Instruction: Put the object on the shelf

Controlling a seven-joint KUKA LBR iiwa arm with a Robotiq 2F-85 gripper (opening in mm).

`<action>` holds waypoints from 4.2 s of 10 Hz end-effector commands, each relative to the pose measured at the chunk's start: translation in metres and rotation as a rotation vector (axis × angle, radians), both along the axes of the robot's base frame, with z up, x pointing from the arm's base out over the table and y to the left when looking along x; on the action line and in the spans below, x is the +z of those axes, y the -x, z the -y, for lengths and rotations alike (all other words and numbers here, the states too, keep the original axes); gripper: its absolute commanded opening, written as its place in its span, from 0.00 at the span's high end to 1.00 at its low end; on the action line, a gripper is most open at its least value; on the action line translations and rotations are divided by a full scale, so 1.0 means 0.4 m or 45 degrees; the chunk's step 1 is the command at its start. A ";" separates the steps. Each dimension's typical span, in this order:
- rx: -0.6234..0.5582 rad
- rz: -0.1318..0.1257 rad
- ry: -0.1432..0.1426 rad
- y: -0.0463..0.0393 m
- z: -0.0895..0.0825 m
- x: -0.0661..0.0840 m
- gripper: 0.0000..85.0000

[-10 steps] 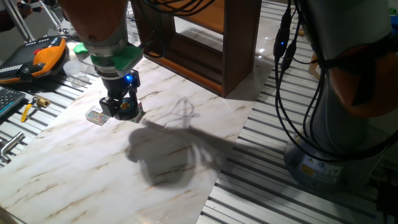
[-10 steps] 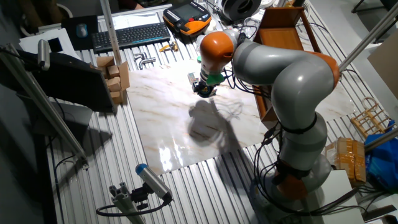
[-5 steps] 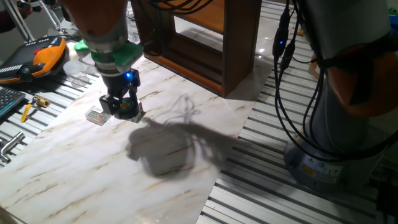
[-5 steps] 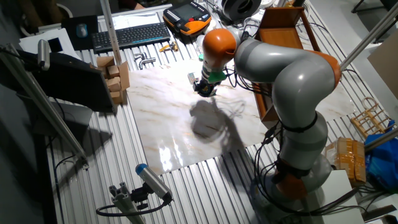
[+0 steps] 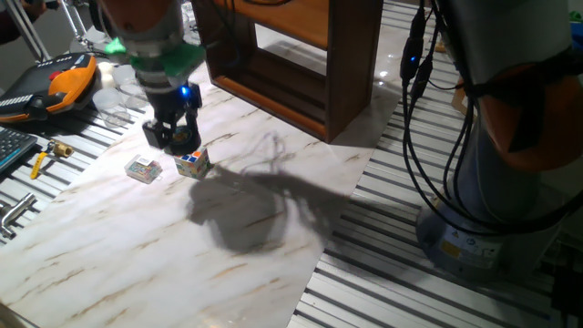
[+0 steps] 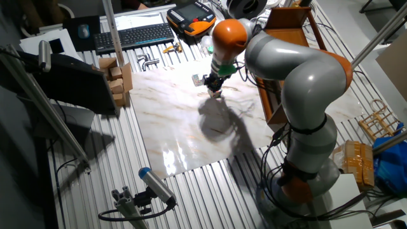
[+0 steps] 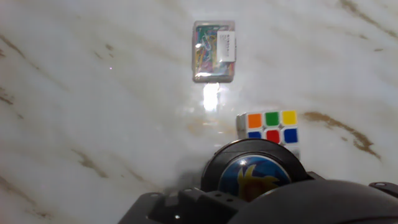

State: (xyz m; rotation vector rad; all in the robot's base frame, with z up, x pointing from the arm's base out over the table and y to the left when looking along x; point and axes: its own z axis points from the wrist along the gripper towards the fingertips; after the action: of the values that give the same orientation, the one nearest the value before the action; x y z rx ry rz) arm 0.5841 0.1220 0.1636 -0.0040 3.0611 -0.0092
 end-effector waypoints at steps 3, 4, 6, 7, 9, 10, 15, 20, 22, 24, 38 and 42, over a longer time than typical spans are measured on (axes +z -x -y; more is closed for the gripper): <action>-0.070 0.013 -0.016 -0.023 0.037 0.038 1.00; -0.080 0.010 -0.013 -0.029 0.050 0.054 1.00; -0.078 0.006 -0.008 -0.038 0.086 0.081 1.00; -0.078 0.006 -0.003 -0.042 0.099 0.089 1.00; -0.071 -0.007 0.004 -0.052 0.120 0.111 1.00; -0.061 -0.019 0.007 -0.058 0.126 0.119 1.00; -0.148 0.015 0.026 -0.064 0.134 0.122 1.00; -0.090 -0.035 0.004 -0.064 0.134 0.122 1.00; -0.043 -0.030 0.071 -0.064 0.134 0.122 1.00; 0.005 -0.026 0.057 -0.069 0.152 0.127 1.00; -0.001 -0.014 0.039 -0.164 0.476 0.329 1.00; 0.019 -0.014 0.050 -0.160 0.528 0.354 1.00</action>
State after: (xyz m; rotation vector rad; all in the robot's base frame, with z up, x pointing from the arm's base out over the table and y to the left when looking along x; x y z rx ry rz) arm 0.6481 -0.0902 0.3059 -0.0291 3.0714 -0.0691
